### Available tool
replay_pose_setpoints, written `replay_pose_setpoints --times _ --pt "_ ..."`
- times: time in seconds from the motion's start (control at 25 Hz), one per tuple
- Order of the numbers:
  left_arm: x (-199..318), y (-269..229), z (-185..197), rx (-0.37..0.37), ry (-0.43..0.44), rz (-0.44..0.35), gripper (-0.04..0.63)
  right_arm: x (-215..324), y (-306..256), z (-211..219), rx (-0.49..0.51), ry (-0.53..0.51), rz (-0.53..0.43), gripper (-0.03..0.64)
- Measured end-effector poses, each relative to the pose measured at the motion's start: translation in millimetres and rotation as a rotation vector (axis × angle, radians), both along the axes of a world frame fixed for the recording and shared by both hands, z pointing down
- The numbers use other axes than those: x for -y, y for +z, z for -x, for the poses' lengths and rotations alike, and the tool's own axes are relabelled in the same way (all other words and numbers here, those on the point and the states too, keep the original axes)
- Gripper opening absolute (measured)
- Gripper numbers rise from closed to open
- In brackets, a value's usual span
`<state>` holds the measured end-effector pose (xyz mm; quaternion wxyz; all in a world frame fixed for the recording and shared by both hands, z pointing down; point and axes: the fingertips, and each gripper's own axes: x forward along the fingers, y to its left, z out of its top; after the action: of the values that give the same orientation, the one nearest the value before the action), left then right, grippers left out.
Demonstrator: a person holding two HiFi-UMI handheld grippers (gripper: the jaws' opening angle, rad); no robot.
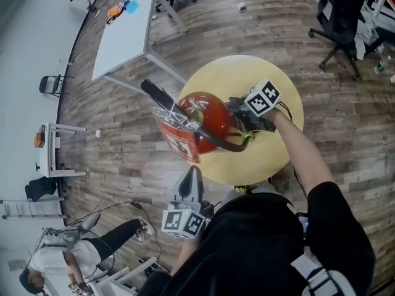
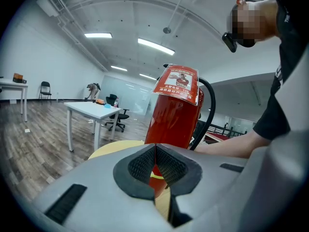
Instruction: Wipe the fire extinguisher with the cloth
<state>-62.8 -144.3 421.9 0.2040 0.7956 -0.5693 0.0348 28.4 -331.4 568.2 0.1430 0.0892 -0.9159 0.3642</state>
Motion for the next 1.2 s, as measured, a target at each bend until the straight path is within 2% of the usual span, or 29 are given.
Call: replay_pose_setpoints --times 0.12,0.24,0.32,0.44,0.52,0.68,0.84,1.0,1.08,1.2 --pt "1.3 0.1 6.8 0.007 -0.031 0.014 0.023 -4.5 52.8 -7.3 -0.172 -0.017 0.011 0.061" --pt "2.2 1.9 11.5 0.011 -0.050 0.022 0.023 -16.5 97.1 -21.1 -0.356 -0.091 -0.020 0.061" --pt "3.4 1.9 13.4 0.015 -0.057 0.023 0.023 -19.3 105.0 -23.7 -0.373 -0.116 -0.014 0.061" --pt "5.1 1.4 13.5 0.016 -0.054 0.017 0.023 -18.6 95.4 -21.8 -0.346 -0.158 0.021 0.061" --pt "6.6 0.7 12.2 0.016 -0.051 0.012 0.023 -12.8 68.3 -14.3 -0.239 -0.169 0.049 0.061" --pt "7.0 -3.1 8.8 0.013 -0.046 0.005 0.023 -1.9 -42.3 5.7 0.166 -0.160 0.058 0.060" --pt "5.2 -4.3 8.2 0.006 -0.044 -0.005 0.023 -1.7 -171.5 9.6 0.466 -0.182 -0.067 0.060" --pt "2.1 -5.2 7.2 -0.003 -0.031 -0.020 0.023 -9.2 -314.6 -20.9 0.842 -0.171 -0.165 0.057" --pt "-0.1 -5.5 6.3 -0.006 -0.030 -0.022 0.023 -14.3 -364.1 -39.0 0.963 -0.143 -0.190 0.057" --pt "-3.3 -5.8 4.6 -0.010 -0.028 -0.024 0.023 -17.4 -410.1 -56.5 1.094 -0.078 -0.109 0.057"
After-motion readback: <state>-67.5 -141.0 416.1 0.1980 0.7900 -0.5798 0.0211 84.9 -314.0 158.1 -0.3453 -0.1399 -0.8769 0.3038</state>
